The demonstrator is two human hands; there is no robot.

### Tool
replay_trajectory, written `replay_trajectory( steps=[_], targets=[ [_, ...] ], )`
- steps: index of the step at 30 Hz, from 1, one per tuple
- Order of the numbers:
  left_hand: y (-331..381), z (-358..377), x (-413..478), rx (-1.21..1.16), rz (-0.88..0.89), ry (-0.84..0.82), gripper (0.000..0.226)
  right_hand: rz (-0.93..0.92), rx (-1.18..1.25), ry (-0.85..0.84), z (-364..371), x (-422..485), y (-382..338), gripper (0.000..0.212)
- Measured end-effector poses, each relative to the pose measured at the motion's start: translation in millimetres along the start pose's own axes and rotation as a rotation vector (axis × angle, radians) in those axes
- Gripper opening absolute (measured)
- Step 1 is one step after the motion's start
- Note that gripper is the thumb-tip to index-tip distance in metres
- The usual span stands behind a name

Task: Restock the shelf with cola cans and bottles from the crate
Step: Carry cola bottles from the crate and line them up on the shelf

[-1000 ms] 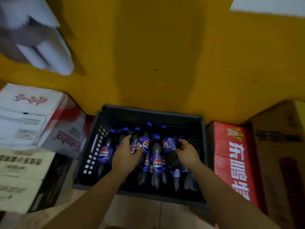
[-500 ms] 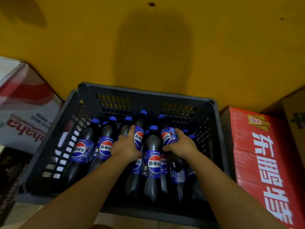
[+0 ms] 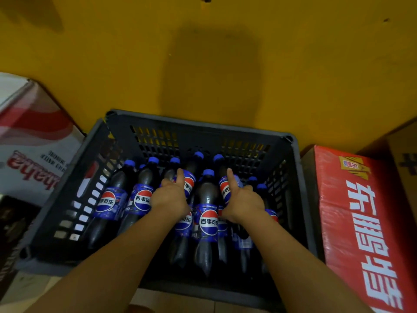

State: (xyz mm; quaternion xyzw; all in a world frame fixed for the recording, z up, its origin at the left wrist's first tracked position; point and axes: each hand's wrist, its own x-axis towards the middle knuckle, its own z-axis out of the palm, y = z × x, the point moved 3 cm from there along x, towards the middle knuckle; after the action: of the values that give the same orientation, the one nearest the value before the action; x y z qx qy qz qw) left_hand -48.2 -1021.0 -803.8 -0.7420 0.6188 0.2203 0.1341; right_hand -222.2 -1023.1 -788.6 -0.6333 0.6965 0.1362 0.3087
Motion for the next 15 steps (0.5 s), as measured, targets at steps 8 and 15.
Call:
replay_trajectory(
  steps=[8,15],
  targets=[
    [-19,-3,-20,-0.671,-0.015,0.051,0.101,-0.011,0.639,0.089,-5,-21,32,0.118],
    [-15,-60,-96,-1.18,-0.026,0.193,0.097,-0.061,0.996,0.208,-47,-85,24,0.116]
  ],
)
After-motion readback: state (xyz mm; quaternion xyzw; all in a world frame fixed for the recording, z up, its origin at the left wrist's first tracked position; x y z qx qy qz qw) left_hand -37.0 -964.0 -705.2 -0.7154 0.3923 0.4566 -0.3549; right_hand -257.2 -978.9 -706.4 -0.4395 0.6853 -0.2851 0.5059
